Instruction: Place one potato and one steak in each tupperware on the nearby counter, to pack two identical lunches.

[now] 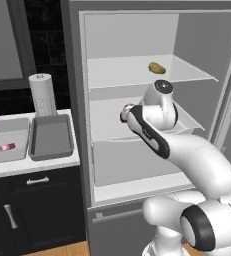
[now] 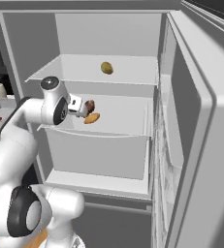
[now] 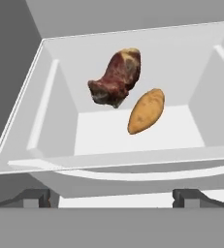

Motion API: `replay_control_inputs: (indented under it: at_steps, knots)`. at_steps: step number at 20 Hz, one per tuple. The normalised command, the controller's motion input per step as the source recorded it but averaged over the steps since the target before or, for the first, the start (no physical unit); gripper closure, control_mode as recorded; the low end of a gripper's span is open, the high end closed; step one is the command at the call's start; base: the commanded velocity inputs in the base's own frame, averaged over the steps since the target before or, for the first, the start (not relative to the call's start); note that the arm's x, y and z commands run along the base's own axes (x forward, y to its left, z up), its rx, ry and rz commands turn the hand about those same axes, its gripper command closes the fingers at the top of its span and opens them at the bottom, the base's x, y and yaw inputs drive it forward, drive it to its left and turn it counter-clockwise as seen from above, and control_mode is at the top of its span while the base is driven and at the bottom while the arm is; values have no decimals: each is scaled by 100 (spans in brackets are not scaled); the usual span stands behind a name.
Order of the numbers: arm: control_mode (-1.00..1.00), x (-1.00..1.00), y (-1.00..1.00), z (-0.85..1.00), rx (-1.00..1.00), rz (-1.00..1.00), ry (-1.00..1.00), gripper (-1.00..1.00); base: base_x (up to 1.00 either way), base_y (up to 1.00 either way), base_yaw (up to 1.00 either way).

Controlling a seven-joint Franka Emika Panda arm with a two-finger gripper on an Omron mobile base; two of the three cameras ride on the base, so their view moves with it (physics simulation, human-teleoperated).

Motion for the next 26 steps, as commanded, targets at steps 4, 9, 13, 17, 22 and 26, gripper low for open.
replay_control_inputs:
  at_steps: [4, 9, 13, 17, 22, 26]
  knots:
    - [-100, 20, 1, 0, -1, 0, -4, -100, 0, 0, 0]
    - [-100, 20, 1, 0, -2, 0, -3, -100, 0, 0, 0]
    - [-100, 39, 0, 0, -1, 0, 0, -100, 0, 0, 0]
    - [-100, 43, 1, -3, 0, 0, 0, -100, 0, 0, 0]
    - [-100, 26, 8, -21, 0, 0, 0, -100, 0, 0, 0]
    - [-100, 5, 11, -31, 0, 0, 0, -100, 0, 0, 0]
